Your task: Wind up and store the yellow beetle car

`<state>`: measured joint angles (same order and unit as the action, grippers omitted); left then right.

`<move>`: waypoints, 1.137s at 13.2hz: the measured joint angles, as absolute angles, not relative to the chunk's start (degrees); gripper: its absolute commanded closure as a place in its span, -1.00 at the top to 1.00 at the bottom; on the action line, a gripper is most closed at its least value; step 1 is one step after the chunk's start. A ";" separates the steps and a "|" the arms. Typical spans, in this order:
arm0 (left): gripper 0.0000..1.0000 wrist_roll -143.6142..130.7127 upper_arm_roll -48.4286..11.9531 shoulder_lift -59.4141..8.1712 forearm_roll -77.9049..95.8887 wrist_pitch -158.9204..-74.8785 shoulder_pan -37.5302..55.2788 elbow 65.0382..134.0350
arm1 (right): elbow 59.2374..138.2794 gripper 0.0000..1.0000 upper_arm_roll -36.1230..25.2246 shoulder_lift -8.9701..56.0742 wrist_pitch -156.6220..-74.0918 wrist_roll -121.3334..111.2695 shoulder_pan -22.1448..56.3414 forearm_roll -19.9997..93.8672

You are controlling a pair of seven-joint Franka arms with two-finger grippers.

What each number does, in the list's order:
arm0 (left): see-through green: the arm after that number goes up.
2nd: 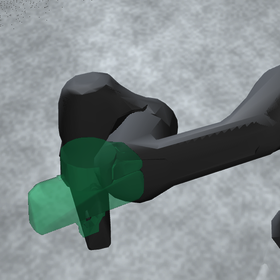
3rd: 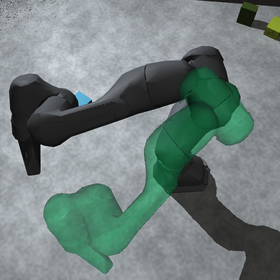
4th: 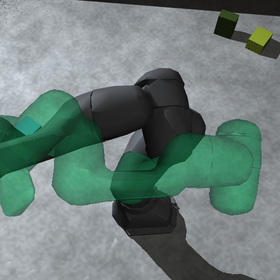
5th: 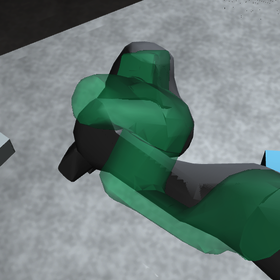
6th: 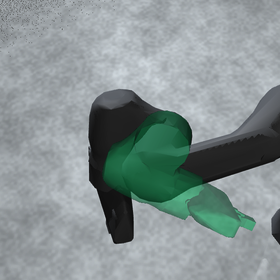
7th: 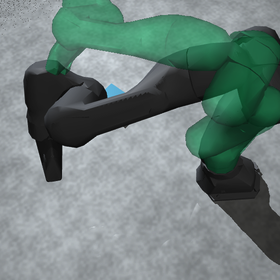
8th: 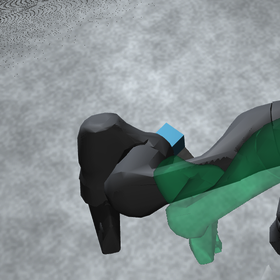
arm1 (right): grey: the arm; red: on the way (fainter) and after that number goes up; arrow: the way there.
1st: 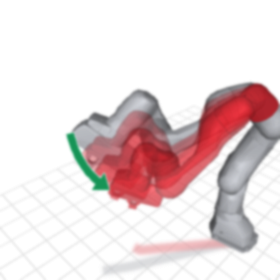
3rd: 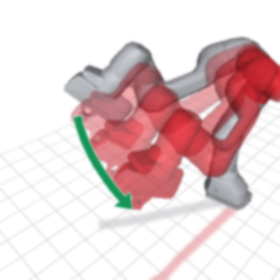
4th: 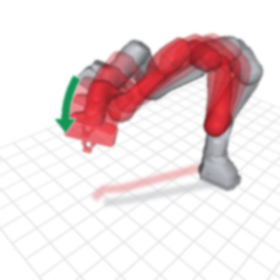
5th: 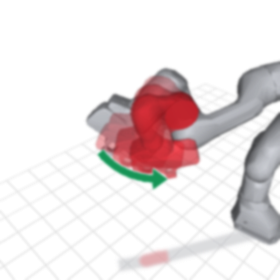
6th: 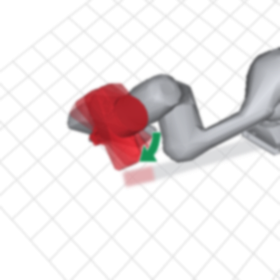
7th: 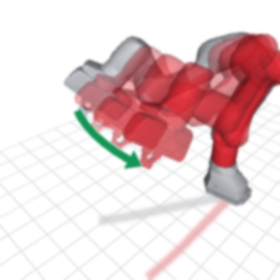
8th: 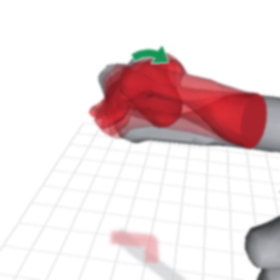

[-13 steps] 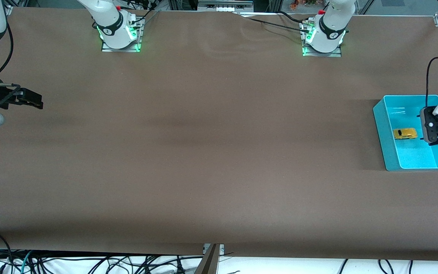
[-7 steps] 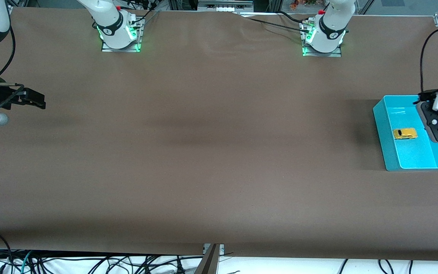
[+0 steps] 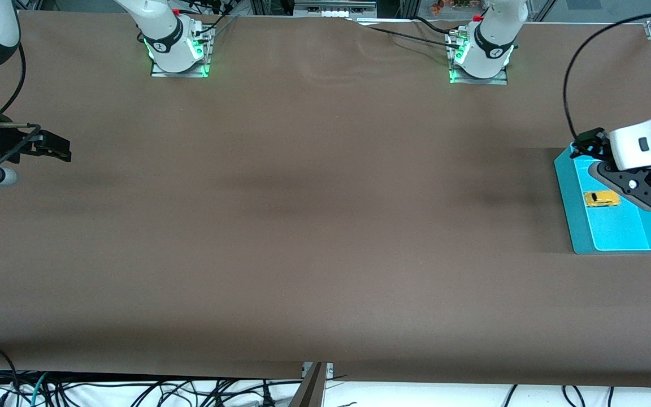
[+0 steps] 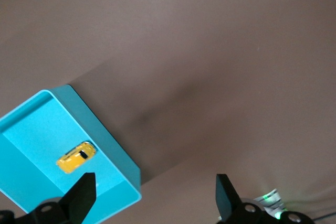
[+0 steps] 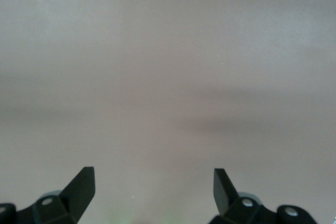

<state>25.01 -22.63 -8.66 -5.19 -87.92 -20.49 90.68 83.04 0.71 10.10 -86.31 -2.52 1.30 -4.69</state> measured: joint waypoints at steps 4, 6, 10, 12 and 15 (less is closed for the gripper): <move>1.00 12.80 -9.85 -4.11 0.03 -88.99 -7.41 91.05 | 83.04 1.00 0.67 10.10 -86.32 -2.52 1.59 -4.69; 1.00 10.28 -8.52 -2.08 0.06 -91.88 -5.87 93.30 | 83.04 1.00 0.65 10.10 -86.32 -2.52 1.58 -4.69; 1.00 10.15 -5.79 0.10 0.09 -93.16 -5.05 96.38 | 83.04 1.00 0.47 10.11 -86.32 -2.52 1.57 -4.69; 1.00 10.07 -5.59 0.51 0.10 -93.20 -4.98 96.48 | 83.04 1.00 0.36 10.11 -86.32 -2.52 1.55 -4.69; 1.00 9.87 -5.41 0.60 0.10 -93.21 -4.73 96.53 | 83.04 1.00 0.35 10.11 -86.32 -2.52 1.55 -4.69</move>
